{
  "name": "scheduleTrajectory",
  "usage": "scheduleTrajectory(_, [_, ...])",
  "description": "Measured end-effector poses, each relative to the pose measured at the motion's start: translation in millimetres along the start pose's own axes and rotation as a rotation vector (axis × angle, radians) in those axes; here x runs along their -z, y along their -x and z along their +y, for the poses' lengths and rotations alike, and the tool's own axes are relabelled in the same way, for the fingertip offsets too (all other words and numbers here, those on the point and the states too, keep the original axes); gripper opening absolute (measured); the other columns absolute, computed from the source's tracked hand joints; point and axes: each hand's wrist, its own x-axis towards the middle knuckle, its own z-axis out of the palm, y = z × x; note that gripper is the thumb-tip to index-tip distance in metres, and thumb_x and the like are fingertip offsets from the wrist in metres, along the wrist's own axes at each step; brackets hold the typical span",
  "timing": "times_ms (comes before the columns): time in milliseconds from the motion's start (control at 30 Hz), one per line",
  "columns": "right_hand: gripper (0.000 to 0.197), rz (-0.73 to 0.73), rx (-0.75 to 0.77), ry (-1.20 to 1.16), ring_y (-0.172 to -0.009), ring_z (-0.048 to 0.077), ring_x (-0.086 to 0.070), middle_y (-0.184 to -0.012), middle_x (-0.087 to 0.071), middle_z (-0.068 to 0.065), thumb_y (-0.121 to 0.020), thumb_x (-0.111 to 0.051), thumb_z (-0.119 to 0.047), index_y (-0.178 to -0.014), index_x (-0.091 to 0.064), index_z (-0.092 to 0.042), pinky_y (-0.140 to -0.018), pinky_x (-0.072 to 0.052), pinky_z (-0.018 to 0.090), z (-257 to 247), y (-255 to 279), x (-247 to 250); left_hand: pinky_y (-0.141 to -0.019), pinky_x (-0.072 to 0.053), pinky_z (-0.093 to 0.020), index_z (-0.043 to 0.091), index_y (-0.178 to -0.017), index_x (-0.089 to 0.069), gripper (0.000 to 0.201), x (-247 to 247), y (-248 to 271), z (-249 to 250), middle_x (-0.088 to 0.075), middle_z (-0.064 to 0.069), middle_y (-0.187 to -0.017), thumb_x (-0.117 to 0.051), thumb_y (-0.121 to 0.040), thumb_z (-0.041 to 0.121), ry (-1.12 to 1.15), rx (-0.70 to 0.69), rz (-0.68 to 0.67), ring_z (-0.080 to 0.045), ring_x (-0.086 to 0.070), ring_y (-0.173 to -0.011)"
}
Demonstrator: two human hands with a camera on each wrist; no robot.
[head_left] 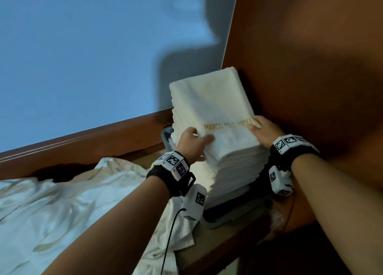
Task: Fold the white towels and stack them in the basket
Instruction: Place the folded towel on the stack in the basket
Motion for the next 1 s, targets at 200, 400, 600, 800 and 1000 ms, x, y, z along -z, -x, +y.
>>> scheduleTrajectory(200, [0.037, 0.203, 0.015, 0.02, -0.113, 0.035, -0.057, -0.127, -0.06, 0.016, -0.094, -0.056, -0.01, -0.132, -0.055, -0.013, -0.093, -0.048, 0.039, 18, 12, 5, -0.066, -0.063, -0.047, 0.006, -0.123, -0.051, 0.055, -1, 0, -7, -0.07, -0.015, -0.108, -0.08, -0.085, 0.031, 0.008, -0.017, 0.028, -0.027, -0.072, -0.081])
scheduleTrajectory(400, [0.041, 0.332, 0.207, 0.3, -0.122, 0.032, -0.042, -0.138, -0.047, 0.007, -0.093, -0.056, -0.032, -0.131, -0.054, -0.018, -0.099, -0.039, 0.047, -20, 26, 4, -0.107, -0.043, -0.045, 0.017, -0.143, -0.04, 0.081, 27, -18, 18, -0.046, -0.008, -0.14, -0.067, -0.083, 0.064, -0.6, -0.354, 0.286, -0.029, -0.048, -0.128])
scheduleTrajectory(600, [0.096, -0.1, 0.231, 0.349, -0.145, 0.036, -0.02, -0.161, -0.017, 0.001, -0.067, -0.028, -0.098, -0.148, -0.021, -0.047, -0.111, -0.019, 0.066, -64, 25, -16, -0.112, -0.034, -0.048, 0.028, -0.15, -0.04, 0.074, 50, -69, 69, -0.033, -0.004, -0.158, -0.056, -0.088, 0.066, -1.181, -0.546, 0.161, -0.032, -0.03, -0.144])
scheduleTrajectory(800, [0.112, -0.287, 0.161, 0.244, -0.149, 0.031, 0.022, -0.162, 0.026, -0.005, -0.051, -0.028, -0.101, -0.147, 0.011, -0.058, -0.112, 0.004, 0.072, -47, 14, -43, -0.123, -0.011, -0.054, 0.047, -0.157, 0.0, 0.108, 54, -134, 70, 0.008, 0.006, -0.168, -0.032, -0.066, 0.095, -1.464, -0.387, -0.076, -0.026, 0.008, -0.154])
scheduleTrajectory(1000, [0.106, -0.223, 0.149, 0.222, -0.148, 0.03, 0.025, -0.162, 0.025, -0.005, -0.058, -0.031, -0.1, -0.149, 0.004, -0.058, -0.112, 0.008, 0.071, -43, -8, -66, -0.123, -0.01, -0.055, 0.048, -0.157, 0.002, 0.136, 62, -185, 29, 0.013, 0.0, -0.168, 0.001, -0.037, 0.111, -1.455, -0.428, -0.175, -0.03, 0.013, -0.154])
